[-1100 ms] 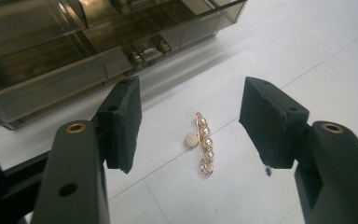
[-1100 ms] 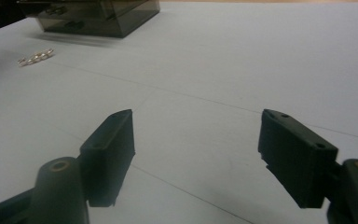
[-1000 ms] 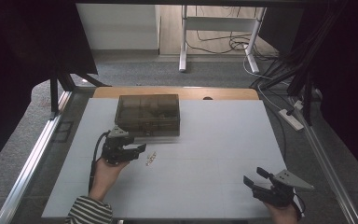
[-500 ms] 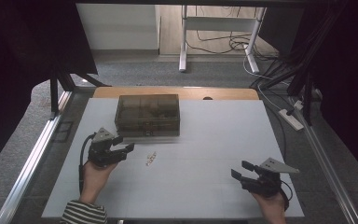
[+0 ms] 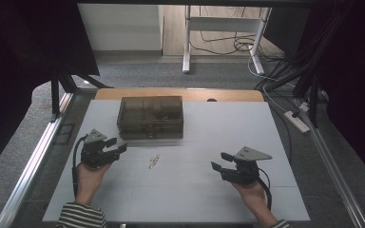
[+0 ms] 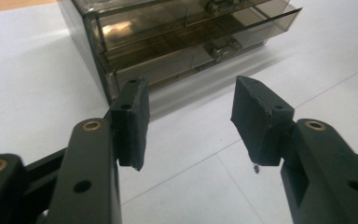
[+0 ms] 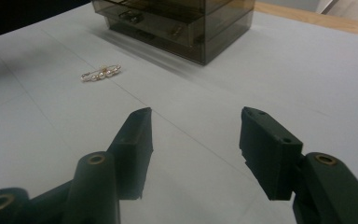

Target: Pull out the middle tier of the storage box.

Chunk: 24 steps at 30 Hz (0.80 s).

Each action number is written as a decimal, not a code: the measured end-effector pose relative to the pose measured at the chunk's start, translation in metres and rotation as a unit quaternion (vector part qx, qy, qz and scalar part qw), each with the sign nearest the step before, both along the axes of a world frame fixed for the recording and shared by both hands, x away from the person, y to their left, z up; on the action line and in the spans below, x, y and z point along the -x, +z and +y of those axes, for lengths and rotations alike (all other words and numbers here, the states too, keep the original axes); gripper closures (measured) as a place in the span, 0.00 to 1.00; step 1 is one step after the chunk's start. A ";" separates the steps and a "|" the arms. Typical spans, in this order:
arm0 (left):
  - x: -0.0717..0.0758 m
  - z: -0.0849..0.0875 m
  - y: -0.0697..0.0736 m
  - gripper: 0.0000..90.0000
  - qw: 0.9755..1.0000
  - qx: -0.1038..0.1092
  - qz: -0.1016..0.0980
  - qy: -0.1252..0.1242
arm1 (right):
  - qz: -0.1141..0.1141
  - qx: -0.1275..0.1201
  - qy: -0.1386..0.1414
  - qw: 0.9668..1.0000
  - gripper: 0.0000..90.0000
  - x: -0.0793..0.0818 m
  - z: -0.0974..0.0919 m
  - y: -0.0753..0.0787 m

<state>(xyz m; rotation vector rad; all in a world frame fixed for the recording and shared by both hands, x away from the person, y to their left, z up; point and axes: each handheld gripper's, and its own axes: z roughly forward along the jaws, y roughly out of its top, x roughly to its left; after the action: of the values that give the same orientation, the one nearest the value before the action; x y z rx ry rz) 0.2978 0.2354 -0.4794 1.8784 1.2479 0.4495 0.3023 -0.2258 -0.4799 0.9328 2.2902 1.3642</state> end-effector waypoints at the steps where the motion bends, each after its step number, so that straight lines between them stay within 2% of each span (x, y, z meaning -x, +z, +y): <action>1: -0.001 0.001 -0.001 0.54 1.000 0.000 0.001 0.002 | 0.002 0.003 0.003 1.000 0.51 -0.003 0.004 0.001; 7: -0.007 0.011 -0.005 0.58 1.000 0.006 0.004 0.024 | 0.027 0.006 0.030 0.999 0.61 -0.024 0.024 0.003; 9: -0.011 0.012 -0.007 0.59 1.000 0.001 0.007 0.028 | 0.031 0.008 0.038 0.999 0.63 -0.032 0.030 0.004; 17: -0.023 0.011 -0.010 0.64 0.999 -0.009 0.018 0.028 | 0.031 0.039 0.055 0.997 0.68 -0.055 0.060 0.010; 22: -0.031 0.012 -0.014 0.65 0.999 -0.006 0.025 0.035 | 0.037 0.054 0.055 0.996 0.69 -0.072 0.077 0.007; 24: -0.034 0.012 -0.016 0.66 0.999 -0.012 0.028 0.036 | 0.041 0.057 0.051 0.996 0.69 -0.080 0.085 0.004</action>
<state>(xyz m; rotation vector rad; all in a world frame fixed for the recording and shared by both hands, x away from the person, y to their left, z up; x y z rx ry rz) 0.3318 0.2476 -0.4952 1.8823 1.3562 0.4553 0.3823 -0.1412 -0.4759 0.8606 2.4805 1.2400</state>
